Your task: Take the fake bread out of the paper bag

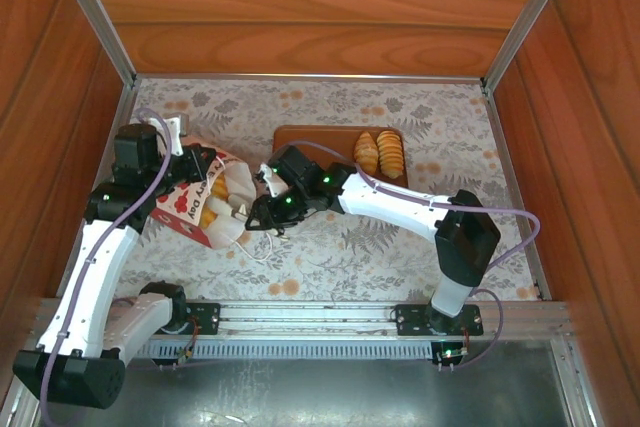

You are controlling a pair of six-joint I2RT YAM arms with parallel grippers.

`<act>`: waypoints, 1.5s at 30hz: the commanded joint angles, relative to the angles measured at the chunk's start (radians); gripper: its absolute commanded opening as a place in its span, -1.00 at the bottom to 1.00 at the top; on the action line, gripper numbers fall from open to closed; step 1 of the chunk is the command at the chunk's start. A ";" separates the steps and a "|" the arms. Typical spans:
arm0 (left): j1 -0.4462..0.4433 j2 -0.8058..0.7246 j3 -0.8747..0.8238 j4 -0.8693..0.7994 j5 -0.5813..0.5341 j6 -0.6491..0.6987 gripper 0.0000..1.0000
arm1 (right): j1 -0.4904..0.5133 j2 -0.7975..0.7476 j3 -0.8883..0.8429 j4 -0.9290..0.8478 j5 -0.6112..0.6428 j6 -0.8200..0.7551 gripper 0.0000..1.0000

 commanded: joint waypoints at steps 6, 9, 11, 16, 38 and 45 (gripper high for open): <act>-0.005 -0.095 -0.042 0.023 0.082 0.034 -1.00 | 0.019 0.086 0.039 0.104 0.105 0.161 0.04; -0.004 -0.093 -0.044 0.022 0.153 0.057 -1.00 | 0.028 0.124 0.092 0.062 0.148 0.207 0.07; -0.005 -0.097 -0.050 0.020 0.176 0.067 -1.00 | 0.039 0.129 0.088 0.089 0.173 0.247 0.08; -0.005 -0.106 -0.070 0.019 0.190 0.043 -1.00 | 0.055 0.164 0.103 0.170 0.141 0.311 0.10; -0.004 -0.062 -0.034 0.020 0.121 -0.021 -1.00 | 0.049 0.227 0.223 -0.022 0.084 0.183 0.14; -0.004 -0.040 0.000 0.020 0.104 -0.053 -1.00 | 0.052 0.245 0.239 -0.047 0.068 0.175 0.14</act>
